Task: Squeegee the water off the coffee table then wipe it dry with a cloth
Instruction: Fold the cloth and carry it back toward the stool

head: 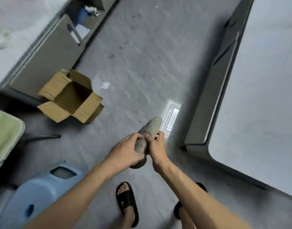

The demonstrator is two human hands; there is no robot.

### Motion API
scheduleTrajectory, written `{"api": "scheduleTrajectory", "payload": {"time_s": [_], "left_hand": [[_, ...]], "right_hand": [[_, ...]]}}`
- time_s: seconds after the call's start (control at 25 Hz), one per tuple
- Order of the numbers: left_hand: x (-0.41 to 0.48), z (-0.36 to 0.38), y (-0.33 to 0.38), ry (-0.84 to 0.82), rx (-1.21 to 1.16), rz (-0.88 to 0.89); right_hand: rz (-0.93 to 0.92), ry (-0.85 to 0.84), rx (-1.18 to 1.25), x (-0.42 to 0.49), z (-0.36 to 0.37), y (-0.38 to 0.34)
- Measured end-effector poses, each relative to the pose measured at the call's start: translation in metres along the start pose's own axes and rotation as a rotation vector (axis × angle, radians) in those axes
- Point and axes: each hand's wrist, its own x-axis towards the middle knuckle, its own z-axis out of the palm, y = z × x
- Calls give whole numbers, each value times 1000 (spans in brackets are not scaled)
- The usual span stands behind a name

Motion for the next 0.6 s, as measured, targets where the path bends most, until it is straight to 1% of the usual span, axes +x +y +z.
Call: {"api": "scheduleTrajectory", "payload": {"time_s": [0.08,0.16,0.2,0.28,0.36,0.48,0.52,0.56,0.6], "left_hand": [[-17,-26,-27,152,237,73],[-33,-48,-55,353,436,119],[-42,-62,-70,450,472,114],[-62,-90,-104,611,449,52],[-81,-109,-134,656,428,7],[-111,-124,-166,681,376,-35],[-123,-127,-177,696,355,-61],[-136,-129,-190,716,330,-86],[-149,-130,-202,738,302,-103]], "right_hand": [[79,-70,-1,-10,42,-19],[113,-185,-24,-23,80,-35],[123,-246,-49,-30,99,-41],[114,-366,-156,-46,136,-46],[98,-455,-265,-59,166,-47],[101,-530,-400,-75,198,-37],[53,-536,-479,-82,209,-32],[-61,-535,-619,-88,220,-27],[-228,-522,-795,-92,229,-21]]}}
